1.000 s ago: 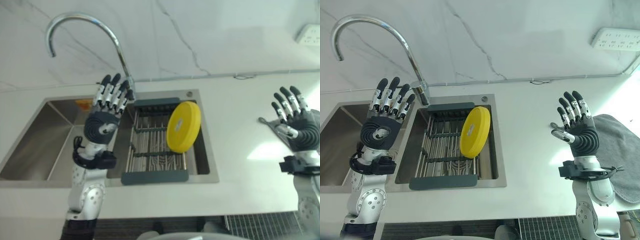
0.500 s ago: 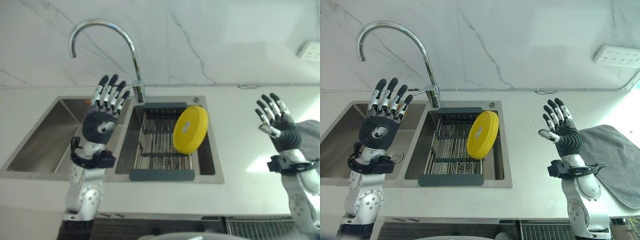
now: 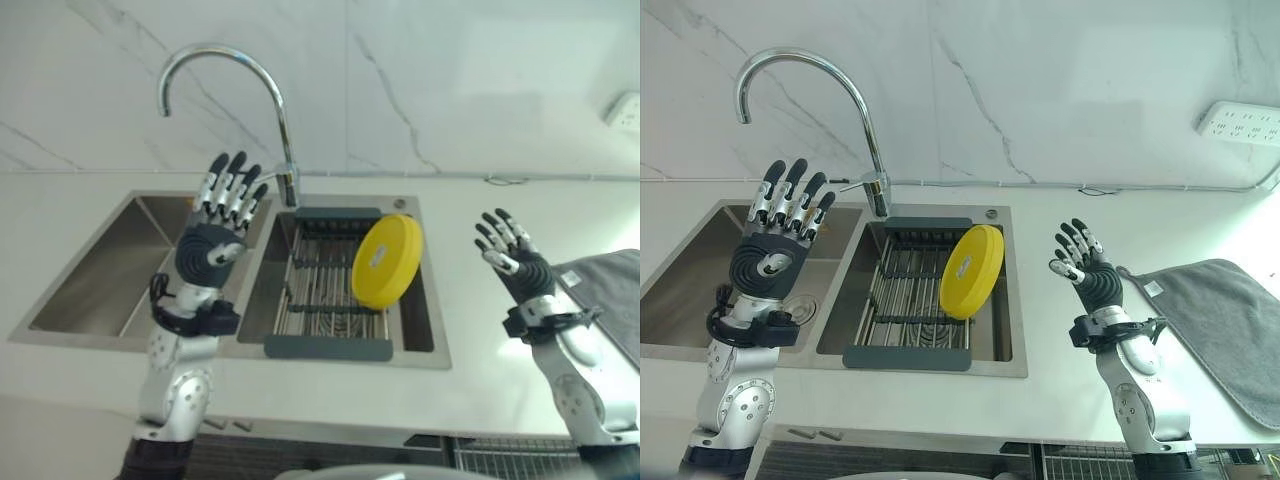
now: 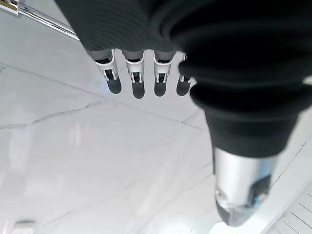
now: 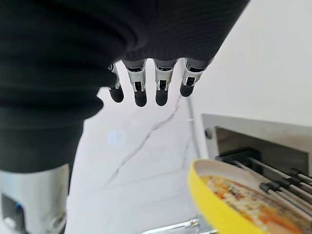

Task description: Place the dishes in the dishwasher.

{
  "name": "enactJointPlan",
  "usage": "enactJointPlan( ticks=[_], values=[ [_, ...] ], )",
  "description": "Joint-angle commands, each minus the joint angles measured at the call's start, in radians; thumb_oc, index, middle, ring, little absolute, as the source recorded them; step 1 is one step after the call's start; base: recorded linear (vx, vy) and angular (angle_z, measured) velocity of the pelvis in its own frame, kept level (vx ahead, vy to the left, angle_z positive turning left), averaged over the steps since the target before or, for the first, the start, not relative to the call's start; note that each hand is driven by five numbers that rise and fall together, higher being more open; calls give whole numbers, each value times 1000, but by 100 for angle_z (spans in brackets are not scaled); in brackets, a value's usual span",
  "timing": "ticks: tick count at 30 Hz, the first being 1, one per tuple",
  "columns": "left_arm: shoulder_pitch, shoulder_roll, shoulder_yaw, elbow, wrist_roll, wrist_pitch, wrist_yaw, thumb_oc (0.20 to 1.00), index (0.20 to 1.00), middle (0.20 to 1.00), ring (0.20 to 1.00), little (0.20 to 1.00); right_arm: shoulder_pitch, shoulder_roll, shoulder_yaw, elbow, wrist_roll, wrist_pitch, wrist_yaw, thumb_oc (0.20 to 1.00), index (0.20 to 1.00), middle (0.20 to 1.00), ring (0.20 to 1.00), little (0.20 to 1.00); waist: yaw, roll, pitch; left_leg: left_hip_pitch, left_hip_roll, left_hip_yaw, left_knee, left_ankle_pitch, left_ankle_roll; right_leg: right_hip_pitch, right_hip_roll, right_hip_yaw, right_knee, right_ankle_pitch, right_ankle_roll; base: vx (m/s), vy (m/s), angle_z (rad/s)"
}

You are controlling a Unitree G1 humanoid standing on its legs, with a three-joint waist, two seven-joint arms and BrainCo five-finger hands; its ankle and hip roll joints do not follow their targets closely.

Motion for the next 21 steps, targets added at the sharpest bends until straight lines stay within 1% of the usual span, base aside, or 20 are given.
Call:
enactJointPlan(
  ticks=[1, 7, 9, 12, 21],
  values=[
    [-72, 69, 0, -23, 27, -56, 20, 1000, 1000, 1000, 1000, 1000, -112, 8, 10, 41, 48, 16, -31, 1000, 1000, 1000, 1000, 1000, 28, -65, -13, 39, 31, 17, 6, -163, -2, 77, -77, -44, -47, -69, 61, 0, 0, 0],
    [-94, 71, -18, -14, 37, -54, 32, 1000, 1000, 1000, 1000, 1000, -145, 9, 26, 86, 70, 29, -61, 1000, 1000, 1000, 1000, 1000, 38, -66, -15, 42, 32, 12, 6, -163, -3, 85, -77, -54, -47, -73, 58, -20, 0, 8],
    [-99, 76, -19, -12, 36, -49, 41, 1000, 1000, 1000, 1000, 1000, -153, 16, 30, 109, 116, 59, -66, 1000, 1000, 1000, 1000, 1000, 42, -66, -16, 44, 33, 13, 6, -163, -4, 89, -77, -59, -47, -75, 58, -33, 0, 10],
    [-99, 81, -21, -11, 34, -51, 42, 1000, 1000, 1000, 1000, 1000, -162, 11, 43, 126, 142, 97, -54, 1000, 1000, 1000, 1000, 1000, 49, -68, -18, 44, 34, 12, 6, -161, -6, 92, -77, -65, -47, -76, 56, -21, 2, 1],
    [-107, 84, -34, -3, 41, -54, 53, 1000, 1000, 1000, 1000, 1000, -185, 0, 74, 146, 172, 111, -26, 1000, 1000, 1000, 1000, 1000, 59, -69, -25, 43, 36, 12, 6, -157, -9, 94, -76, -74, -47, -79, 53, -9, 0, 1]
  ],
)
